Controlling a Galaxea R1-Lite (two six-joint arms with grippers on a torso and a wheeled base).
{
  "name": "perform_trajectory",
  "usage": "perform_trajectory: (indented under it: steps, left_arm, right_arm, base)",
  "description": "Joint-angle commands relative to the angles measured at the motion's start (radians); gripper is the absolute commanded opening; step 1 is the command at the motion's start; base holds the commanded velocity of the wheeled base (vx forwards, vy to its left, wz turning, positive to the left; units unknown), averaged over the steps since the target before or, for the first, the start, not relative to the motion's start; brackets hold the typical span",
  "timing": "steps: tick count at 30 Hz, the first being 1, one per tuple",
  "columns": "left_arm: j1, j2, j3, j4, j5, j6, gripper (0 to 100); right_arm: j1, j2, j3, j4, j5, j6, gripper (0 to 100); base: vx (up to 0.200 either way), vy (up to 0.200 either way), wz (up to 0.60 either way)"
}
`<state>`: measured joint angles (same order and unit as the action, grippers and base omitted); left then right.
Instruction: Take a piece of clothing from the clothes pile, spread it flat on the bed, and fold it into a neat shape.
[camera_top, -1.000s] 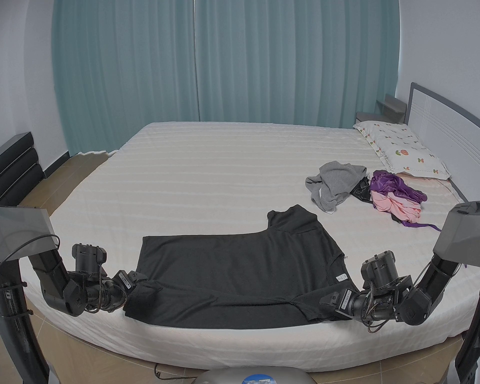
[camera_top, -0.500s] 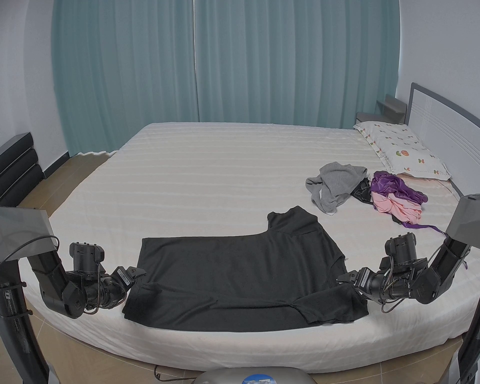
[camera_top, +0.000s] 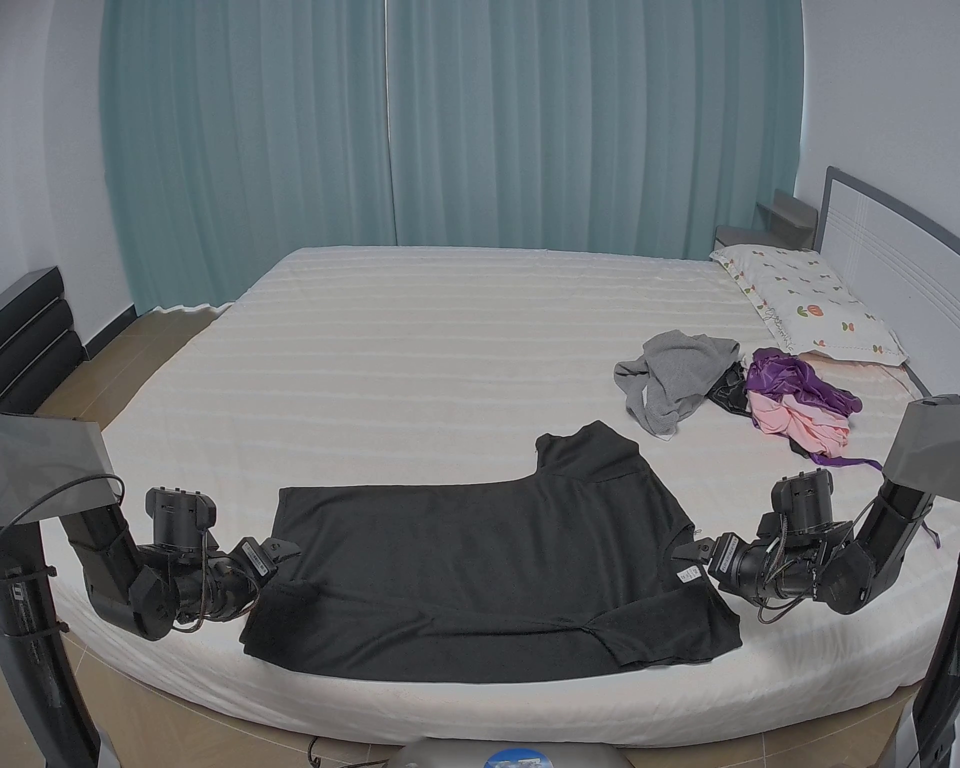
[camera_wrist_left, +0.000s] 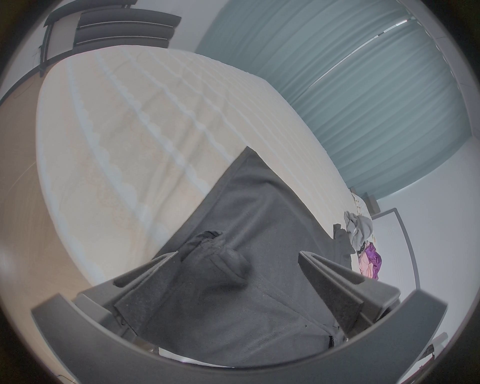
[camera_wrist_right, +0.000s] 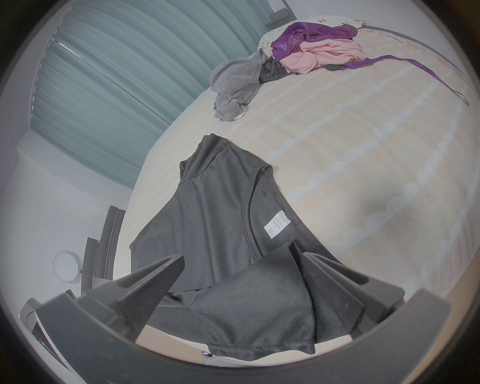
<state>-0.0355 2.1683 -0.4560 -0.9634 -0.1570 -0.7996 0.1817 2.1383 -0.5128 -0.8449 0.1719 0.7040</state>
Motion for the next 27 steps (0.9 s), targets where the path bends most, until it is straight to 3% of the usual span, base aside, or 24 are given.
perform_trajectory:
  steps: [1, 8, 18, 19, 27]
  left_arm:
    - [-0.023, 0.034, -0.027, 0.0, 0.004, 0.003, 100]
    - [-0.027, 0.094, -0.082, -0.003, 0.068, 0.065, 100]
    - [-0.026, 0.131, -0.119, -0.003, 0.085, 0.085, 100]
    - [-0.023, 0.131, -0.118, -0.001, 0.085, 0.094, 0]
    - [-0.017, 0.128, -0.09, -0.006, 0.117, 0.112, 0]
  right_arm:
    - [0.001, 0.018, 0.002, -0.003, 0.0, 0.0, 100]
    - [0.005, 0.018, 0.003, -0.003, 0.0, 0.0, 100]
    - [0.01, 0.018, 0.003, -0.005, -0.006, -0.001, 100]
    - [0.012, 0.017, 0.002, -0.005, -0.008, -0.001, 100]
    - [0.013, 0.003, -0.01, -0.005, -0.009, -0.001, 100]
  base:
    - [0.0, 0.0, 0.0]
    - [0.0, 0.0, 0.0]
    - [0.0, 0.0, 0.0]
    - [0.0, 0.0, 0.0]
    - [0.0, 0.0, 0.0]
